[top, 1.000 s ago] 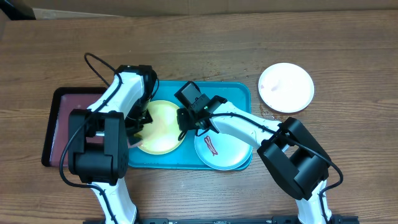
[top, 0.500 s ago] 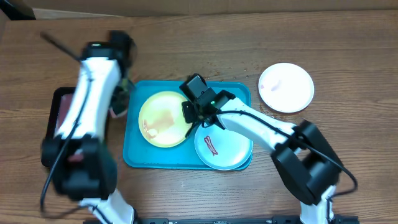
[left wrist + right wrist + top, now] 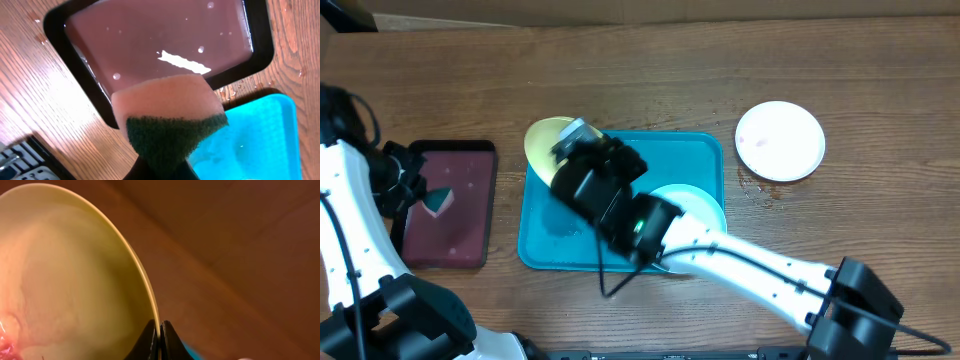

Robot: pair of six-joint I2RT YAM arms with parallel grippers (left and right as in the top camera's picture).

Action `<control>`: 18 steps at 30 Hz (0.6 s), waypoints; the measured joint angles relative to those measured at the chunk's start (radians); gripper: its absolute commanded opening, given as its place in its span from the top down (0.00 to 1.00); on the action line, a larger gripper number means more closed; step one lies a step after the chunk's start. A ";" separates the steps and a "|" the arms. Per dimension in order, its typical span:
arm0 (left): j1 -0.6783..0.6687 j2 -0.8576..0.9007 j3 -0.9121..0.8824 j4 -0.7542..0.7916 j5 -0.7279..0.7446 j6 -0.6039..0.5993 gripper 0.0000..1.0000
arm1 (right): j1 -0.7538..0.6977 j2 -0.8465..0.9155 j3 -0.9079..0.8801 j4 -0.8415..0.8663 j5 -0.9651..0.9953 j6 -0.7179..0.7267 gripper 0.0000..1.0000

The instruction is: Clean dirty plates on tray and stack at the side

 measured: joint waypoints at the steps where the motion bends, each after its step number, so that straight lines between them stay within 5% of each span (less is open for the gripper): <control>1: 0.012 0.000 -0.005 0.001 0.013 0.006 0.96 | 0.022 0.000 0.000 0.039 0.052 -0.044 0.96; 10: 0.029 0.000 -0.012 0.002 0.065 0.037 0.96 | 0.164 -0.001 0.003 0.356 0.355 -0.474 0.96; 18: 0.029 0.000 -0.016 0.001 0.069 0.046 0.96 | 0.160 -0.001 0.003 0.383 0.469 -0.623 0.96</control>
